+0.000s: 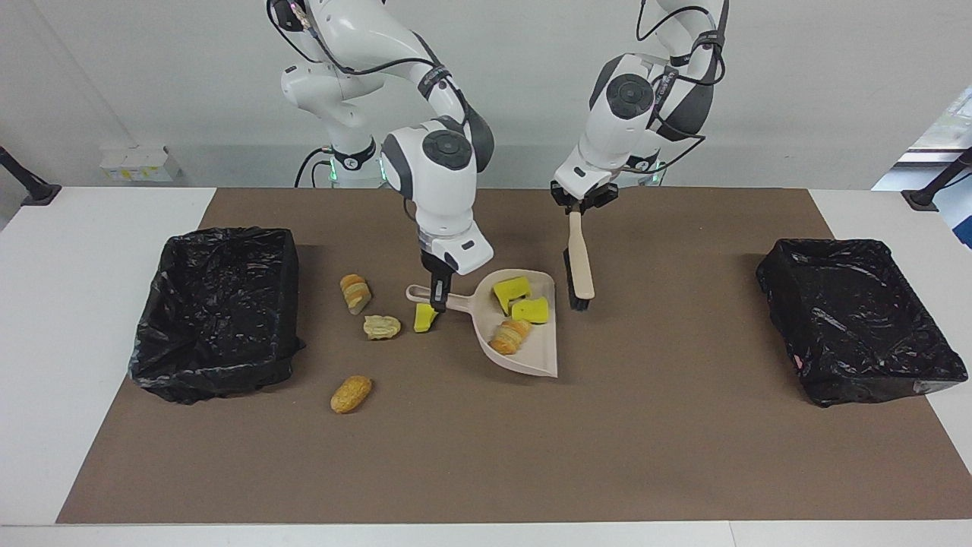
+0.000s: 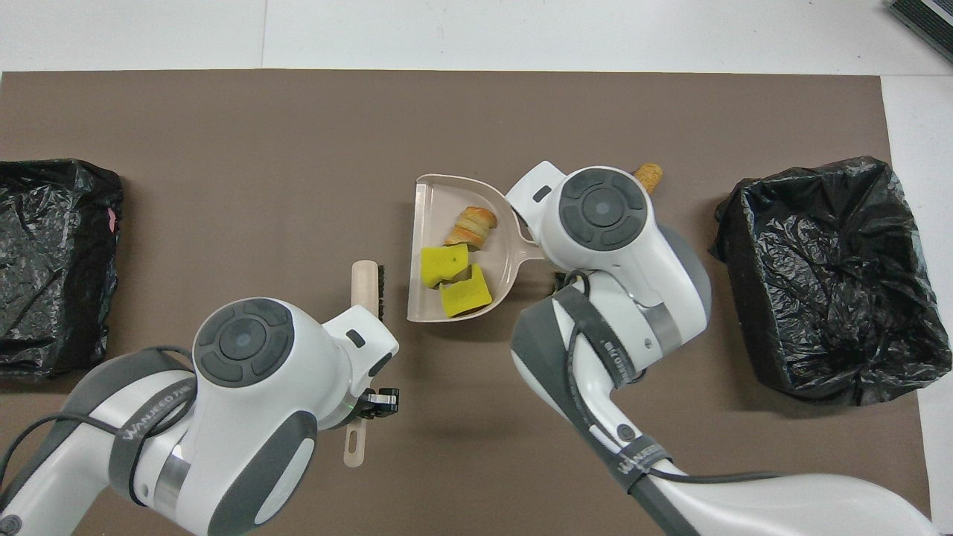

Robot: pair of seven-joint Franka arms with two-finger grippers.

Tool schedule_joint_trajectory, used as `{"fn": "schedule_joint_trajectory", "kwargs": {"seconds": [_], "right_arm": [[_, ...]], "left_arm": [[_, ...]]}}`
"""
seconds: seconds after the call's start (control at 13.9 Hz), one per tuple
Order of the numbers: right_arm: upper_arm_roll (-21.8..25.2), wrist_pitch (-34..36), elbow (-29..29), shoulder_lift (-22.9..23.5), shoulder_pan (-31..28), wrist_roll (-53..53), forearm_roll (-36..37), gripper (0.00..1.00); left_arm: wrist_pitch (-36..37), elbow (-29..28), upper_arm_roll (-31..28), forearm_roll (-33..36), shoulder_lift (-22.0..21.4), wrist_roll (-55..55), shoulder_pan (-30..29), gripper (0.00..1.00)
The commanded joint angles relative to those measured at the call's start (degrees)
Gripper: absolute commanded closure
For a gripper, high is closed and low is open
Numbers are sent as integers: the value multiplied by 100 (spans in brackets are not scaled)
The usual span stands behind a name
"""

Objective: Sweep and dump trash in bin
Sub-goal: 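Carry the loaded dustpan with the right gripper over the nearby bin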

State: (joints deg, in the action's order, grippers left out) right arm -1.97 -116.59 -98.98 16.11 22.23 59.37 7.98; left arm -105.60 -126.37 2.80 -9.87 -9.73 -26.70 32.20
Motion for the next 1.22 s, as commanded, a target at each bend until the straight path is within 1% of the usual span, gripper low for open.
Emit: {"fn": "schedule_joint_trajectory", "kwargs": {"seconds": [0.0, 0.07, 0.22, 0.36, 0.57, 0.72, 0.93, 1.01, 1.15], "right_arm": [[-67, 320, -7, -283, -525, 959, -253, 100], [-58, 408, -7, -328, -726, 1258, -262, 100], [-58, 663, 37, -450, -1087, 1699, -254, 100], [-6, 1049, 246, -478, -1430, 2102, -157, 100], [47, 1165, 529, -495, -2010, 2692, 70, 100], [56, 1165, 529, -670, -2371, 2912, 404, 100], [38, 1165, 459, -987, -2880, 3342, 1335, 100], [47, 1156, 424, -1022, -3091, 3605, 1624, 100], [39, 903, 135, -1189, -3434, 3774, 2265, 100]], "left_arm": [[-101, -607, 27, 135, -503, -693, 548, 100], [-171, -747, 62, 135, -503, -1070, 794, 100], [-538, -1064, 72, 135, -521, -1485, 1269, 100], [-820, -1310, 80, 135, -547, -1950, 1760, 100], [-1365, -1653, 89, 126, -539, -2706, 2333, 100], [-1498, -1803, 89, 126, -530, -2954, 2509, 100], [-1656, -1856, 89, 117, -495, -2937, 2528, 100], [-1665, -1865, 89, 117, -495, -2859, 2528, 98], [-1692, -1874, 89, 117, -468, -2797, 2519, 97]]}}
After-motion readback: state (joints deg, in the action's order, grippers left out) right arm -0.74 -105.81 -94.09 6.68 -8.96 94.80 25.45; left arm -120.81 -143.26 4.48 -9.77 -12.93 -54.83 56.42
